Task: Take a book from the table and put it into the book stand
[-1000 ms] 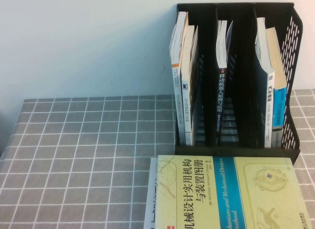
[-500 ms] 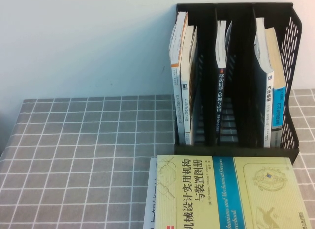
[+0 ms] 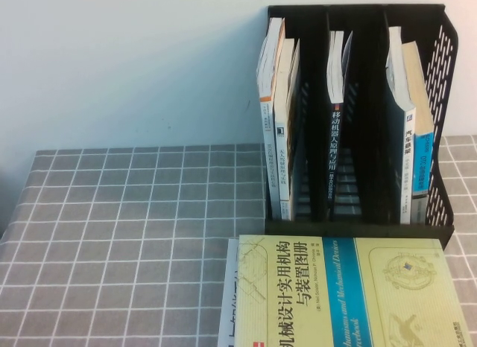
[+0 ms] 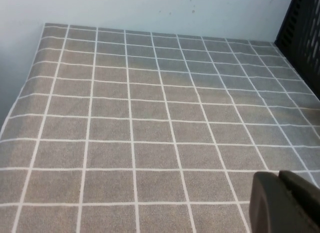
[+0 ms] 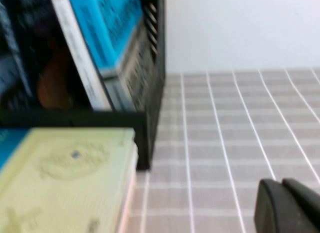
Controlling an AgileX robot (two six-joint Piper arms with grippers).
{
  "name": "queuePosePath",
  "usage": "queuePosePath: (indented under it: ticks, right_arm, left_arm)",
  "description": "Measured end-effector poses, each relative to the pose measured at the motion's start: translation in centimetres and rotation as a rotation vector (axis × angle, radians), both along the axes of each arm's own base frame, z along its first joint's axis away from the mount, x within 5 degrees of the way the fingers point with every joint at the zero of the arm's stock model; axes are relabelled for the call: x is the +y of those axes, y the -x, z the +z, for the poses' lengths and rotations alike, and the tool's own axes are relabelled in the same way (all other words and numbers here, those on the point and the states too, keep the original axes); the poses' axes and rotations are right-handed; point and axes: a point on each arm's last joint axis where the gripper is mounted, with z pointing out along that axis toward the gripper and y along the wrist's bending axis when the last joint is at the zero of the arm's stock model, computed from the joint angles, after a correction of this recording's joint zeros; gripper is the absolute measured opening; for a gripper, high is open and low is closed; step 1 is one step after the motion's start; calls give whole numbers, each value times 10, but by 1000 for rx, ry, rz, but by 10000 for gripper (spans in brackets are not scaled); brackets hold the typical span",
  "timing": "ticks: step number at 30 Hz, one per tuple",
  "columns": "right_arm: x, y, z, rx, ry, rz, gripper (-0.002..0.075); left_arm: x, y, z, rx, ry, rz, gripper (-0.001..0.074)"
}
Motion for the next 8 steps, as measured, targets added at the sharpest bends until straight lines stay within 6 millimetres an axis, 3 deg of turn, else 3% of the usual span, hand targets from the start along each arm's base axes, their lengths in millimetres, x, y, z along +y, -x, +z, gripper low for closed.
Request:
queuePosePath:
  ticks: [8]
  right_arm:
    - [-2, 3, -6, 87, 151, 22, -3]
  left_arm:
    - [0, 0, 0, 3, -1, 0, -3]
